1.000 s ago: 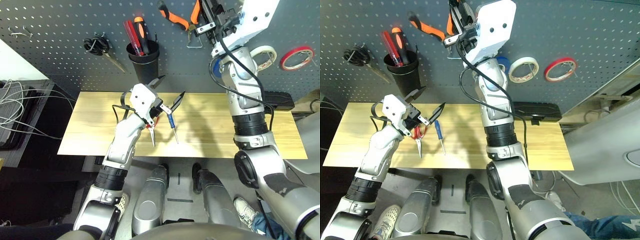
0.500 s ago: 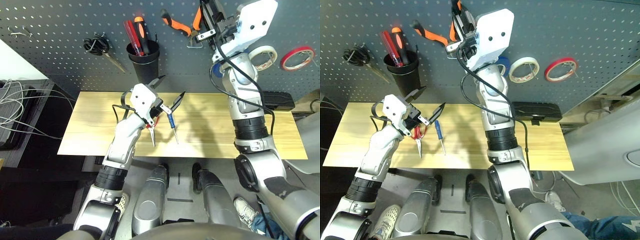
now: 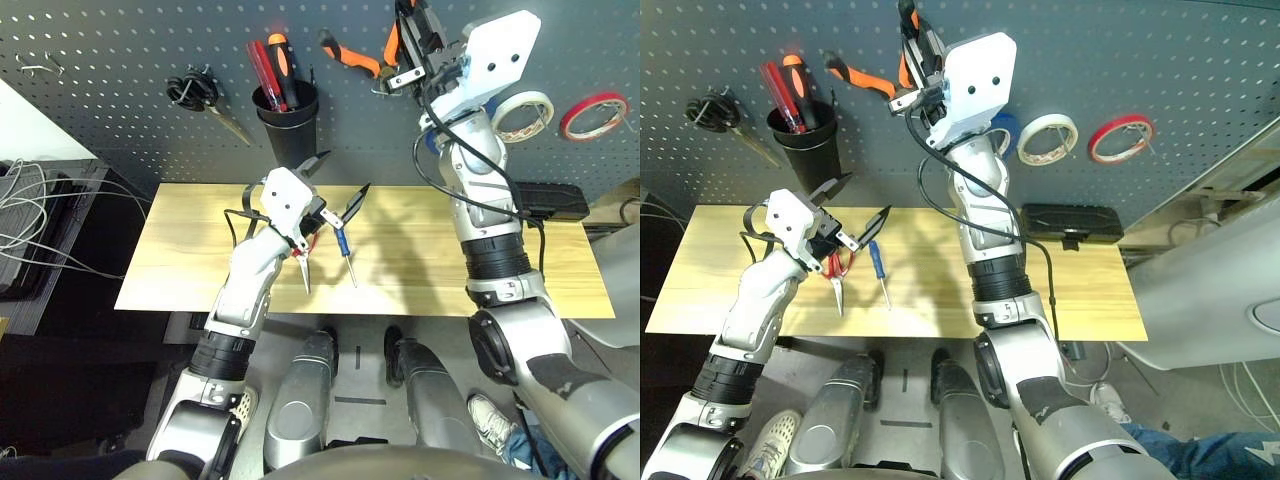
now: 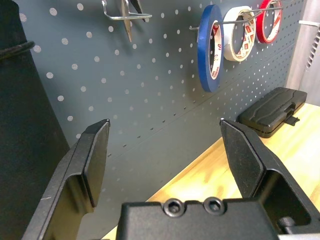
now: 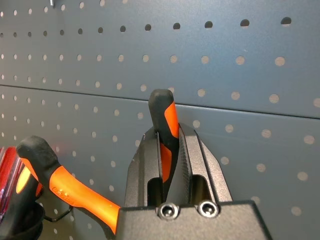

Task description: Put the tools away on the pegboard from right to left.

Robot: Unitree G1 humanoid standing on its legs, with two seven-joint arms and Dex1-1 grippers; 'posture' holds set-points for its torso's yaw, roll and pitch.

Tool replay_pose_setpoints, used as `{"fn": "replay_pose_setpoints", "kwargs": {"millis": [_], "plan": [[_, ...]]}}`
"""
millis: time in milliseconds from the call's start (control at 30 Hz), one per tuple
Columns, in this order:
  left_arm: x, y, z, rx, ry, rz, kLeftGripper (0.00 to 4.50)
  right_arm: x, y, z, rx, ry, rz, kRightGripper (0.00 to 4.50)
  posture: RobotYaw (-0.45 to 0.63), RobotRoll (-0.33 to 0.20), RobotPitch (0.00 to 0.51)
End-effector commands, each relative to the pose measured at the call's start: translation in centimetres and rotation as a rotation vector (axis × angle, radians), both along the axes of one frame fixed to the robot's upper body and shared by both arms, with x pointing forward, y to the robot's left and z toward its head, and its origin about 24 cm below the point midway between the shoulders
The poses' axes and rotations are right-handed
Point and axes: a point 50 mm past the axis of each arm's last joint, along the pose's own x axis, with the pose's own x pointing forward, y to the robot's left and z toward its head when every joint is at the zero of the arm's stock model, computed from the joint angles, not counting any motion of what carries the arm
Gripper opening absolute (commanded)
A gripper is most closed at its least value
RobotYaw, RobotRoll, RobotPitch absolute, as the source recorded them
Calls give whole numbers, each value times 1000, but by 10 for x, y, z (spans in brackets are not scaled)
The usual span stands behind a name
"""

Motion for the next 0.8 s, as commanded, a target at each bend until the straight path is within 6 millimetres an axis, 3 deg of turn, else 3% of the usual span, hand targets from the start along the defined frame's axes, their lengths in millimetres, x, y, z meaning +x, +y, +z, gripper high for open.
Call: {"fn": "replay_pose_setpoints", "kwargs": {"millis": [33,467,800], "plan": [[-3,2,-6,9,17,3,4500,-1,6,-8,-37,14,23,289,229,0,268],[-2,0,-7,6,19,-1,4500,-32,18,11,-100,-110,86,289,214,0,264],[-2,-1,-8,1,18,2,4500,-26,13,11,-102,-100,56,289,210,0,264]]}}
